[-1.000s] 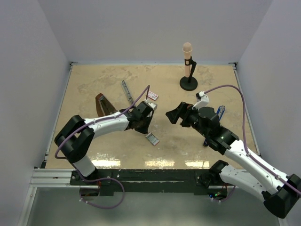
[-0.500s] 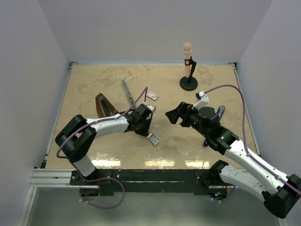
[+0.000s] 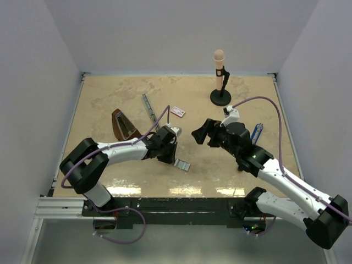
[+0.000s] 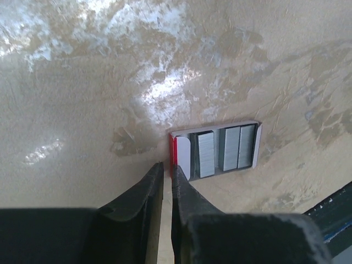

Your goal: Unload the staples from the stapler

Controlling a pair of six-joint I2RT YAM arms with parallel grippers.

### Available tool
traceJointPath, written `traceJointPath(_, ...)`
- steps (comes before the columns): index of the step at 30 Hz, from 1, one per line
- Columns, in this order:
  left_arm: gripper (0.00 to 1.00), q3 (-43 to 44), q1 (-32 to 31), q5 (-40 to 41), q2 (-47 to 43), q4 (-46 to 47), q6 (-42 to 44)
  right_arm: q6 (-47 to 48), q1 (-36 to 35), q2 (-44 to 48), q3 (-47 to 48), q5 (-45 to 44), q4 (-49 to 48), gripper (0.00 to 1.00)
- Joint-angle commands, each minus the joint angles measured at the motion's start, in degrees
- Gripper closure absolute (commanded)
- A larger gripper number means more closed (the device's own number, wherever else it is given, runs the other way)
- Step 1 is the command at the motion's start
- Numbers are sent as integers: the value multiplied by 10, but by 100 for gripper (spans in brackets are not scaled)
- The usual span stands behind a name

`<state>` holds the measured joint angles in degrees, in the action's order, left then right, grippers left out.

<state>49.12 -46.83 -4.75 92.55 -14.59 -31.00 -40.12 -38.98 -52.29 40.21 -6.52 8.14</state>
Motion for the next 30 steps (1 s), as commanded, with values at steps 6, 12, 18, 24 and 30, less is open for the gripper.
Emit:
traceJointPath(6,84,-18,-5,31,-116,1,-38,100,0,-106,88,-74,-47,8)
traceJointPath(12,83,-6,-2,146,-264,-32,-7,222,0,-262,181,-54,-79,10)
traceJointPath(18,73,-14,-1,222,-431,-40,88,327,1,-466,362,-16,-33,12)
traceJointPath(24,57,-26,-1,228,-504,-90,111,389,15,-578,458,-22,-21,12)
traceJointPath(30,0,-46,-2,232,-549,-78,113,425,45,-671,516,13,-6,12)
